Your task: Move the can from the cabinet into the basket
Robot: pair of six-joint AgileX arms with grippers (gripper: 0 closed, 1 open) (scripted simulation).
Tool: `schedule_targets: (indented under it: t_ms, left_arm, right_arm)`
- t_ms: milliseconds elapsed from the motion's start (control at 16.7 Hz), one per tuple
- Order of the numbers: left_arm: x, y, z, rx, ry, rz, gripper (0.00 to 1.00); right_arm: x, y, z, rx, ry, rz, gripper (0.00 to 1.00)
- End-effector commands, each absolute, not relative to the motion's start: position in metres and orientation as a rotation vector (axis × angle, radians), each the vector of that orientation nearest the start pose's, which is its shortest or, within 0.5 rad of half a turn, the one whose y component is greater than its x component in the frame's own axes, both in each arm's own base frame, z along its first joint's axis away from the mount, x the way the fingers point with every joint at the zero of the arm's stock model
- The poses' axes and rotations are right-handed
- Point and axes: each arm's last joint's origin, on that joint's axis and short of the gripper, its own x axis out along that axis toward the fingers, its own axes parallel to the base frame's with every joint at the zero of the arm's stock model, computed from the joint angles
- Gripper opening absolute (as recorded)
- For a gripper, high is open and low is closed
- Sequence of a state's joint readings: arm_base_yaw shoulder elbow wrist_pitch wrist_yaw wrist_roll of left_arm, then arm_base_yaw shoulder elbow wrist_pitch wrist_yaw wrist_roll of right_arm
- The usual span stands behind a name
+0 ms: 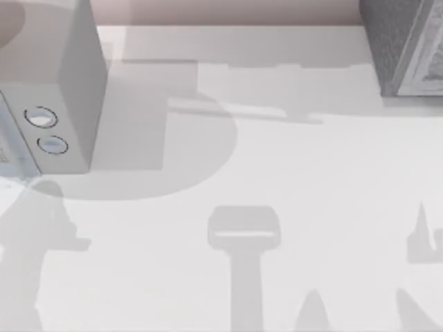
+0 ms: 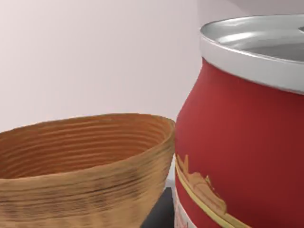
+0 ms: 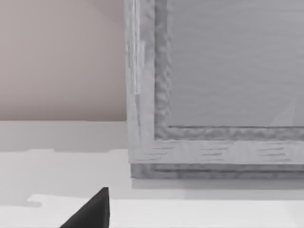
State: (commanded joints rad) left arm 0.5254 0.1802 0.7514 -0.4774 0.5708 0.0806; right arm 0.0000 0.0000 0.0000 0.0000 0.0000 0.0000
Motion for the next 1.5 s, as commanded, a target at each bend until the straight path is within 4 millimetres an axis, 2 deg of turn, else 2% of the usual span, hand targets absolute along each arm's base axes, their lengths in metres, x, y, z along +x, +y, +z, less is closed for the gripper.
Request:
schedule_targets:
  t_ms: [120, 240, 480, 660, 900, 960, 1140, 1320, 1500]
  left_arm:
    - [0.004, -0.020, 0.309, 0.113, -0.070, -0.037, 0.00]
    - [-0.013, -0.040, 0.278, 0.089, -0.050, -0.032, 0.00]
    - [-0.021, -0.061, 0.231, 0.030, -0.013, -0.019, 0.00]
    - [-0.021, -0.065, 0.216, 0.004, -0.001, -0.014, 0.00]
    - [-0.021, -0.065, 0.216, 0.004, -0.001, -0.013, 0.00]
    - [-0.001, -0.039, 0.236, -0.200, 0.166, -0.036, 0.00]
    - [-0.001, -0.039, 0.244, -0.191, 0.159, -0.053, 0.00]
    - [-0.001, -0.040, 0.276, -0.163, 0.136, -0.108, 0.00]
    - [0.007, -0.031, 0.327, -0.135, 0.112, -0.188, 0.00]
  right_arm:
    - [0.106, -0.001, 0.160, 0.000, 0.000, 0.000, 1.00]
    - [0.106, -0.001, 0.160, 0.000, 0.000, 0.000, 1.00]
    - [0.106, -0.001, 0.160, 0.000, 0.000, 0.000, 1.00]
    - [0.106, -0.001, 0.160, 0.000, 0.000, 0.000, 1.00]
    - [0.106, -0.001, 0.160, 0.000, 0.000, 0.000, 1.00]
    - [0.106, -0.001, 0.160, 0.000, 0.000, 0.000, 1.00]
    - [0.106, -0.001, 0.160, 0.000, 0.000, 0.000, 1.00]
    - [0.106, -0.001, 0.160, 0.000, 0.000, 0.000, 1.00]
    - [0.106, -0.001, 0.160, 0.000, 0.000, 0.000, 1.00]
